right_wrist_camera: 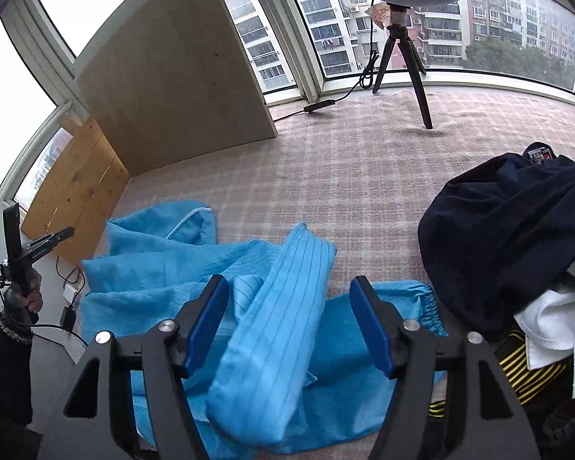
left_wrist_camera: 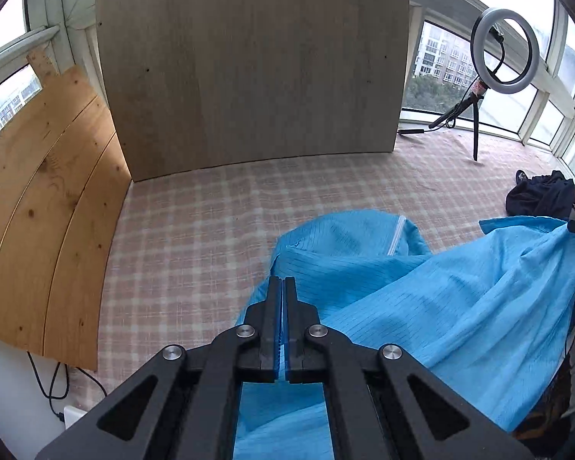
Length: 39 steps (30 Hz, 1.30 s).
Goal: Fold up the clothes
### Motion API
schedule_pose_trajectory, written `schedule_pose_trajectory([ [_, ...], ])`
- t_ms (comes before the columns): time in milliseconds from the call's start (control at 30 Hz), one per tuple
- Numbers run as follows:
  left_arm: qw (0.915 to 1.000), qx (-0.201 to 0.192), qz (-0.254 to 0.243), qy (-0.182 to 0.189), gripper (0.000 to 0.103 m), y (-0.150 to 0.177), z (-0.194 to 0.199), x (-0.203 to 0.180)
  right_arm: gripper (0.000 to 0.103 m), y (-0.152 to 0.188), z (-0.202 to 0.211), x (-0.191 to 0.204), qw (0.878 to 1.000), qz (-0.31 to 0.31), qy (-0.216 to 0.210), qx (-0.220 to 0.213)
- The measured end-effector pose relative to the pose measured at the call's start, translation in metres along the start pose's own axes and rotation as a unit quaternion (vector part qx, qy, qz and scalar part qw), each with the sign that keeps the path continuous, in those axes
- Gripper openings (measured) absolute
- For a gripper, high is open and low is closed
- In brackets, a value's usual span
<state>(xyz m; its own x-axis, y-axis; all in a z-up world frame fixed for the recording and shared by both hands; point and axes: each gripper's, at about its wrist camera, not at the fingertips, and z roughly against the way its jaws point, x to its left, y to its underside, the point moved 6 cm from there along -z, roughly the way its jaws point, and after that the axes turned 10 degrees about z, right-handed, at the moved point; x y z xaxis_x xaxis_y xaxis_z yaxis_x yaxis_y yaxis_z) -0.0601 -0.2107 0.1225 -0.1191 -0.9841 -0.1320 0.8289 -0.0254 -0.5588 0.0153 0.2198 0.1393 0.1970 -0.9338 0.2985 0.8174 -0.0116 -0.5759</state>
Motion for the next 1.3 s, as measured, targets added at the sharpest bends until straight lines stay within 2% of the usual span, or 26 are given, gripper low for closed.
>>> schedule_pose_trajectory([
  [33, 0.9999, 0.009, -0.005, 0.012, 0.014, 0.005, -0.003, -0.008, 0.065, -0.007, 0.001, 0.005, 1.000, 0.009, -0.010, -0.002],
  [67, 0.9994, 0.019, -0.016, 0.025, 0.026, 0.010, -0.008, -0.021, 0.065, -0.014, 0.008, 0.012, 0.999, 0.010, -0.048, -0.014],
  [100, 0.9987, 0.026, -0.028, 0.032, 0.050, 0.015, -0.014, -0.034, 0.065, -0.021, 0.016, 0.018, 0.996, 0.011, -0.085, -0.026],
  [133, 0.9978, 0.031, -0.044, 0.038, 0.068, 0.018, -0.021, -0.049, 0.065, -0.029, 0.029, 0.021, 0.994, 0.011, -0.102, -0.046],
  [167, 0.9964, 0.033, -0.064, 0.045, 0.071, 0.021, -0.028, -0.066, 0.065, -0.036, 0.042, 0.024, 0.991, 0.011, -0.117, -0.064],
  [267, 0.9879, 0.055, -0.132, 0.059, 0.075, 0.028, -0.052, -0.119, 0.071, -0.038, 0.068, 0.018, 0.996, 0.002, -0.058, -0.070],
  [300, 0.9842, 0.069, -0.154, 0.055, 0.077, 0.030, -0.063, -0.131, 0.071, -0.026, 0.072, 0.017, 0.997, 0.008, -0.043, -0.063],
  [400, 0.9712, 0.119, -0.204, 0.030, 0.077, 0.043, -0.101, -0.154, 0.071, 0.027, 0.075, 0.006, 1.000, 0.002, 0.016, -0.025],
  [433, 0.9677, 0.139, -0.208, 0.036, 0.075, 0.049, -0.111, -0.157, 0.072, 0.050, 0.073, 0.000, 0.999, -0.010, 0.032, -0.010],
  [467, 0.9637, 0.158, -0.211, 0.042, 0.072, 0.055, -0.120, -0.159, 0.072, 0.077, 0.066, -0.006, 0.999, -0.035, 0.028, 0.006],
  [500, 0.9610, 0.172, -0.212, 0.046, 0.057, 0.060, -0.127, -0.161, 0.072, 0.104, 0.058, -0.011, 0.998, -0.060, 0.023, 0.022],
  [533, 0.9609, 0.176, -0.210, 0.044, 0.028, 0.062, -0.130, -0.160, 0.072, 0.128, 0.046, -0.015, 0.996, -0.083, 0.019, 0.040],
  [567, 0.9615, 0.177, -0.206, 0.040, 0.013, 0.064, -0.131, -0.159, 0.072, 0.152, 0.033, -0.018, 0.993, -0.106, 0.015, 0.057],
  [600, 0.9631, 0.176, -0.200, 0.040, 0.003, 0.063, -0.129, -0.157, 0.072, 0.173, 0.017, -0.021, 0.989, -0.125, 0.015, 0.076],
  [700, 0.9743, 0.138, -0.166, 0.063, 0.002, 0.050, -0.105, -0.147, 0.072, 0.197, -0.021, -0.013, 0.983, -0.163, -0.018, 0.087],
  [767, 0.9821, 0.103, -0.146, 0.061, 0.001, 0.038, -0.078, -0.132, 0.072, 0.186, -0.036, 0.000, 0.981, -0.172, -0.056, 0.072],
  [833, 0.9882, 0.066, -0.128, 0.052, 0.001, 0.026, -0.050, -0.115, 0.070, 0.161, -0.044, 0.020, 0.985, -0.140, -0.080, 0.056],
  [867, 0.9907, 0.049, -0.117, 0.047, 0.001, 0.021, -0.036, -0.104, 0.059, 0.148, -0.048, 0.031, 0.987, -0.123, -0.090, 0.049],
  [900, 0.9931, 0.035, -0.104, 0.040, 0.001, 0.017, -0.022, -0.091, 0.028, 0.136, -0.053, 0.039, 0.991, -0.093, -0.080, 0.059],
  [933, 0.9950, 0.021, -0.091, 0.034, 0.001, 0.012, -0.008, -0.077, 0.009, 0.125, -0.059, 0.047, 0.993, -0.064, -0.070, 0.069],
  [967, 0.9966, 0.010, -0.076, 0.030, 0.001, 0.010, 0.006, -0.063, 0.002, 0.113, -0.065, 0.055, 0.994, -0.035, -0.060, 0.079],
  [1033, 0.9987, -0.004, -0.044, 0.027, 0.001, 0.017, 0.035, -0.039, 0.002, 0.087, -0.065, 0.063, 0.996, 0.015, -0.037, 0.080],
  [1100, 0.9995, -0.005, -0.012, 0.028, 0.001, 0.038, 0.061, -0.024, 0.001, 0.063, -0.053, 0.065, 0.995, 0.061, -0.005, 0.072],
  [1167, 0.9979, 0.033, -0.005, 0.055, 0.002, 0.079, 0.071, -0.031, 0.001, 0.054, -0.032, 0.044, 0.992, 0.081, 0.051, 0.083],
  [1233, 0.9936, 0.084, -0.023, 0.072, 0.012, 0.118, 0.068, -0.045, 0.001, 0.045, -0.011, 0.023, 0.985, 0.102, 0.106, 0.094],
  [1300, 0.9922, 0.100, -0.033, 0.066, 0.018, 0.129, 0.061, -0.050, 0.002, 0.062, -0.001, -0.006, 0.970, 0.116, 0.162, 0.139],
])
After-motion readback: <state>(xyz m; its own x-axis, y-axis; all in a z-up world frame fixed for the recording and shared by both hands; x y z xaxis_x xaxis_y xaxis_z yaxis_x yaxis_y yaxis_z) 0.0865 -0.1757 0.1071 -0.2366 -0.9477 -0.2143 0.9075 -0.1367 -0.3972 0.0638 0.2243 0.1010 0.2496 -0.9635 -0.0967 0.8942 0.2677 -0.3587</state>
